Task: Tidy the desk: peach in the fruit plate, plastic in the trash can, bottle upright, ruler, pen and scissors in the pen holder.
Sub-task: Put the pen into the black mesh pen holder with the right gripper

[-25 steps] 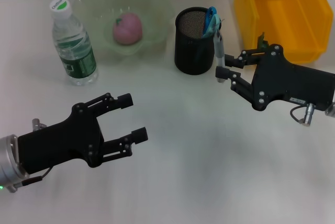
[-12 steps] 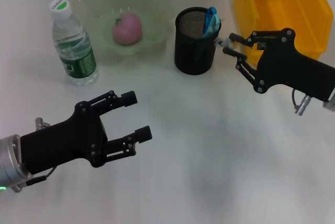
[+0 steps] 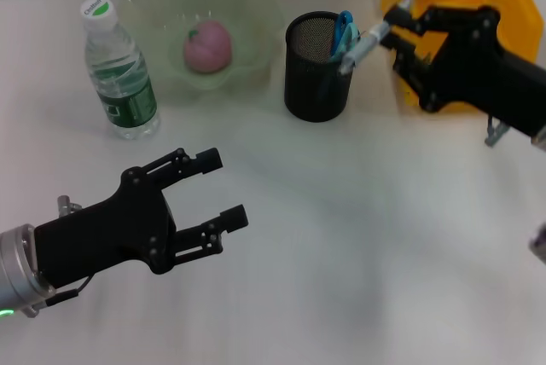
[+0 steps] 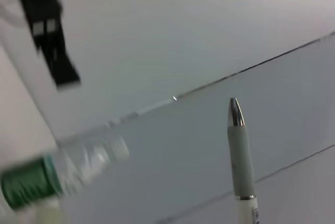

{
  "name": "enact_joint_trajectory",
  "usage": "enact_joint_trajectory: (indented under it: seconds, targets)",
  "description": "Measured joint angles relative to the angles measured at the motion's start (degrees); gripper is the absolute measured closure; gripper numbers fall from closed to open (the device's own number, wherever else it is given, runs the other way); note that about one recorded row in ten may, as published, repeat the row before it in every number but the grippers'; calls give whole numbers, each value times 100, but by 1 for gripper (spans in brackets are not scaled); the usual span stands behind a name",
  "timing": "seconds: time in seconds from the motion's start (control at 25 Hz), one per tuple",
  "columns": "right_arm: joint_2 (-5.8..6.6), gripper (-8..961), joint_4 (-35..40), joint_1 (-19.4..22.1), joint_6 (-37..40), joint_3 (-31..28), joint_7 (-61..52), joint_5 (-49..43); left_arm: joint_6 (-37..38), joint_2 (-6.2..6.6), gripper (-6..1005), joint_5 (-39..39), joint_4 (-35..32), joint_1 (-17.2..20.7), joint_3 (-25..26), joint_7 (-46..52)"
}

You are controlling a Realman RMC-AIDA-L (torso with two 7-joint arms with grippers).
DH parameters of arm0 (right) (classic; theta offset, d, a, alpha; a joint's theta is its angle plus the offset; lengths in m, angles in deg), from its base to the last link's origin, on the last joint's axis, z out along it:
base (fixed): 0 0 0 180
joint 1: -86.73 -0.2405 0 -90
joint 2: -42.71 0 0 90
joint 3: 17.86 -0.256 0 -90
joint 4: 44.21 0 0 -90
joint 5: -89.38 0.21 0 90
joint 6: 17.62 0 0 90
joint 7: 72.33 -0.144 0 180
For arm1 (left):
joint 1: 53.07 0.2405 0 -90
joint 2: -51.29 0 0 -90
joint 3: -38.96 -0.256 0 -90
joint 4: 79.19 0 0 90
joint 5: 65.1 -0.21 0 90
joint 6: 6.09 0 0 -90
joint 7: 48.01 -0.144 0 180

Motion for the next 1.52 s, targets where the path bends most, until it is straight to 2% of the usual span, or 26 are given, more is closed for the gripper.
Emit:
enact_joint_trajectory:
  seconds: [0.52, 0.56, 0.88, 1.2, 1.28, 1.52]
  targets:
    - [-7, 767, 380, -159, -474, 10, 2015, 208, -48, -11, 202, -1, 20, -32, 228, -166]
    - [-10, 767, 353, -171, -602, 103, 2518, 458, -48, -11, 202, -1, 20, -32, 228, -166]
    - [28, 764, 368, -189, -1227, 598, 4051, 1441, -70, -18, 202, 35, 274, -75, 316, -781]
    - [31, 760, 365, -275, -1600, 691, 5049, 1460, -126, -18, 202, 42, 343, -132, 285, -924]
    - [21, 760, 384, -325, -1897, 704, 5410, 1462, -132, -18, 202, 41, 400, -177, 281, -1059]
    - [2, 757, 415, -390, -2073, 714, 5840, 1466, -250, -18, 202, 14, 453, -197, 267, -1302]
